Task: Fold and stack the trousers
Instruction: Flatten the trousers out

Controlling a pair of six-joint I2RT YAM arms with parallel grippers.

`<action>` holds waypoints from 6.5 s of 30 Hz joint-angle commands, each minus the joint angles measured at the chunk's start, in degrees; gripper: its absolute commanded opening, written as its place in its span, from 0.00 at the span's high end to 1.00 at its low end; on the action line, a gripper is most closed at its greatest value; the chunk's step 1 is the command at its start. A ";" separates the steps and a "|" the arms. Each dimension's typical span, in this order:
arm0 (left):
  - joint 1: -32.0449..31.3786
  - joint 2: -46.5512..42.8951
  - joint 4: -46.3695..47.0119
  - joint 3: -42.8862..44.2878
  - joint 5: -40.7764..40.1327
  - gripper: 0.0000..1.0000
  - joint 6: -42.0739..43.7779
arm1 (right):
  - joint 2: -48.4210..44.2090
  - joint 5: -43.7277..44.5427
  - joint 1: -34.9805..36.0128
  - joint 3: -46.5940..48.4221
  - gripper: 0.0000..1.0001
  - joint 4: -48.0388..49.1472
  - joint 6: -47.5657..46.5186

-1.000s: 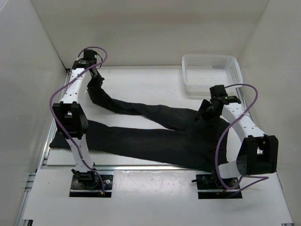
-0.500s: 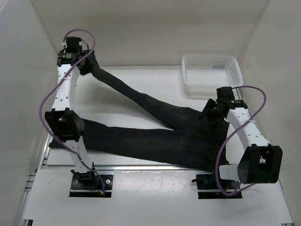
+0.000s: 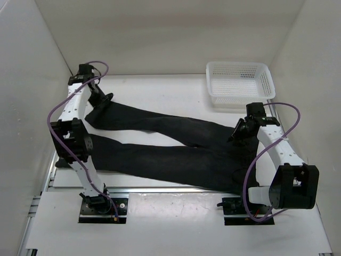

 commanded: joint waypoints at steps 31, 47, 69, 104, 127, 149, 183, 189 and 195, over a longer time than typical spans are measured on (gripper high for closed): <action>7.74 31.27 -5.26 30.32 6.10 0.43 3.86 | 31.14 5.02 -5.86 14.10 0.62 4.79 7.45; 1.15 19.14 -0.60 16.80 9.61 0.47 4.13 | 24.10 5.37 11.61 20.00 0.63 4.17 4.82; 6.24 26.89 -2.45 15.92 4.87 0.48 4.75 | 25.09 11.69 18.92 10.07 0.63 -0.20 6.22; -8.40 10.35 0.10 4.83 12.68 0.51 5.28 | 15.59 1.87 10.40 7.80 0.63 5.23 0.51; -18.63 34.35 -5.26 27.07 8.65 0.48 -0.26 | 30.80 0.53 27.00 13.96 0.63 7.25 5.51; -15.73 2.47 -2.46 -1.27 5.14 0.82 6.07 | 5.04 13.91 14.54 2.62 0.61 -1.37 5.87; -7.04 -1.48 -0.36 -3.03 9.97 0.52 4.49 | 12.89 11.26 -3.23 10.37 0.46 4.18 5.87; 4.65 -21.00 2.91 -29.41 4.09 0.49 -3.51 | 1.89 4.41 -2.62 1.47 0.32 4.71 4.12; 5.89 -13.58 5.63 -34.62 1.71 0.83 -4.22 | -6.98 0.64 -2.08 -2.32 0.35 0.94 1.66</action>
